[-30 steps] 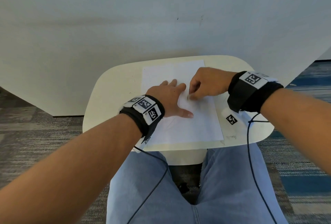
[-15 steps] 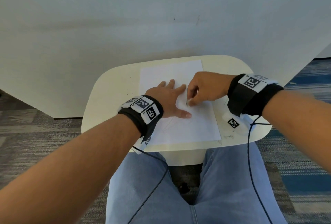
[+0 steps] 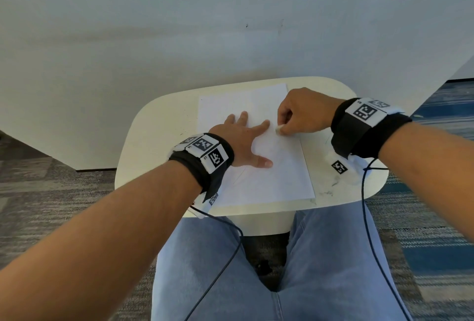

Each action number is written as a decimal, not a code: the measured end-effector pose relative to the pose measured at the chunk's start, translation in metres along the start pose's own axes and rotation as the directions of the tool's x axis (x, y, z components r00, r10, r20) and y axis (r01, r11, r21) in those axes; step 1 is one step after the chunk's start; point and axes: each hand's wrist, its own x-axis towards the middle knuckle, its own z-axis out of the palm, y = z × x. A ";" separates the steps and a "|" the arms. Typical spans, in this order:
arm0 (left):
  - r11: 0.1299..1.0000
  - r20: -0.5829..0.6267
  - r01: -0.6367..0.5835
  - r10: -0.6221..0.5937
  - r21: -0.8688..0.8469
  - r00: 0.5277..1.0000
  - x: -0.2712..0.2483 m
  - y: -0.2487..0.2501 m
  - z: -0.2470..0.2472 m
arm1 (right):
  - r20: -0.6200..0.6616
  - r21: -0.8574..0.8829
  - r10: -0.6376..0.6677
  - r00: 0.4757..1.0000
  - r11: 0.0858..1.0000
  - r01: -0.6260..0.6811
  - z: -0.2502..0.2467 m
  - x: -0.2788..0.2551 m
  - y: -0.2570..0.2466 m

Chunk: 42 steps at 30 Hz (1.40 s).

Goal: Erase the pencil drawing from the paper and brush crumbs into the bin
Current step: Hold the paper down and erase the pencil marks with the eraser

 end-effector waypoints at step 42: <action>1.000 0.012 0.020 -0.020 -0.003 1.000 -0.002 0.001 -0.001 | 0.017 0.026 -0.039 0.999 0.999 0.039 0.010 -0.003 -0.009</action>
